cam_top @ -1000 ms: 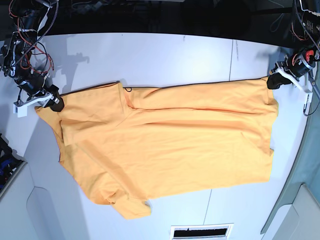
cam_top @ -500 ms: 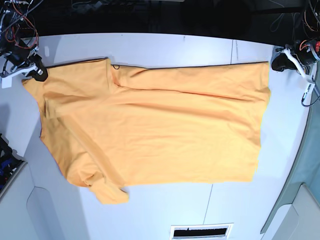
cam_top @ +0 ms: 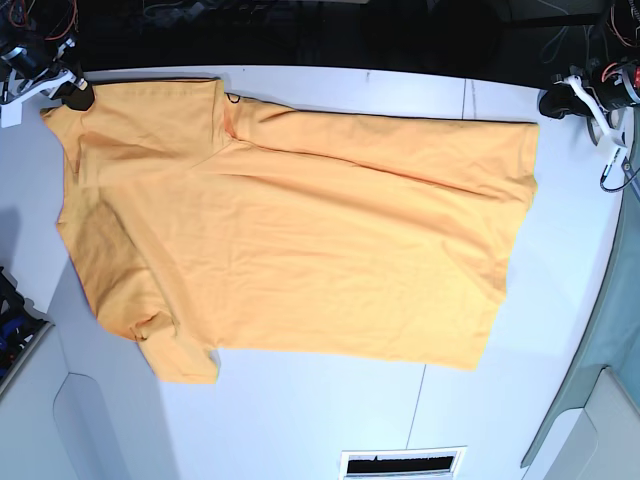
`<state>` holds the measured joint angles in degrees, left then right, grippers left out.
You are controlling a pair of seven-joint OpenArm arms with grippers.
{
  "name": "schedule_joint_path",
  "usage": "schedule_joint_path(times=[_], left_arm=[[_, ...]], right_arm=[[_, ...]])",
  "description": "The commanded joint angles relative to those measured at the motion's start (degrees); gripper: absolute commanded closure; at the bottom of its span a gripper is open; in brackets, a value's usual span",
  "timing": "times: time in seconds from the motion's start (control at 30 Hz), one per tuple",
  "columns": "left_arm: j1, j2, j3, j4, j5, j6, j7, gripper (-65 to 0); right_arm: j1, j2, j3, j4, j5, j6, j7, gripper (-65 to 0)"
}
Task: Layout the t-shirt on the table in an organized manner, then fold the t-shirt properly
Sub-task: 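Release and move the left gripper to the folded shirt's side edge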
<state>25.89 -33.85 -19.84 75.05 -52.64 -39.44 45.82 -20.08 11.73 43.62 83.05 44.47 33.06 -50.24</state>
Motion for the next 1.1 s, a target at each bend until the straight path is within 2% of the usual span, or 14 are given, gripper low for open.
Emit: schedule_joint_path(times=[0.0,0.13,0.27,0.33,0.43,0.5,0.7,0.8,0.97,1.07], left_arm=[[-0.1,-1.2,-0.5,0.8,-1.6,-0.6,-0.5,0.0],[-0.1,-1.2,-0.5,0.8,-4.5,-0.6,-0.2,-0.3],[-0.2,-1.2,-0.5,0.8,-8.0,-0.6,1.3,-16.6],[-0.2,-1.2,-0.5,0.8,-9.0,-0.6,1.7,-20.5],[-0.2,-1.2,-0.6,1.8,-9.7,-0.6,2.3,-20.7],[-0.2,-1.2,-0.7,3.8,-9.7,-0.6,2.6,-20.7],[-0.5,-1.3,-2.6,13.6,-9.6,-0.6,2.3,-20.7],[-2.7,-1.2,-2.7,16.4,-9.2,-0.6,1.5,-20.7],[-7.4,-1.2,-2.4,15.8,-6.0,-0.6,-2.0,-22.3],[-10.6,-1.5,-0.6,13.8,-3.6,-0.6,-3.8,-25.6]], right_arm=[[-0.1,1.0,1.0,1.0,1.0,0.4,0.9,0.0],[-0.2,1.8,1.5,1.0,1.0,0.4,0.9,0.0],[0.1,3.0,1.5,1.0,1.0,0.3,0.9,0.0],[0.2,3.4,1.5,1.0,1.0,0.3,0.9,0.0],[0.2,4.0,1.6,1.0,1.2,0.2,0.9,-18.5],[0.2,5.0,1.7,1.0,1.2,0.2,0.9,-22.8],[1.6,8.3,4.9,1.8,2.2,0.2,1.4,-22.8],[4.3,9.8,5.8,1.8,1.4,-0.5,4.5,-22.8],[12.1,11.1,5.1,1.2,-3.3,-1.8,7.1,-22.8],[18.1,11.6,2.3,-0.9,-7.7,-1.9,8.9,-22.8]])
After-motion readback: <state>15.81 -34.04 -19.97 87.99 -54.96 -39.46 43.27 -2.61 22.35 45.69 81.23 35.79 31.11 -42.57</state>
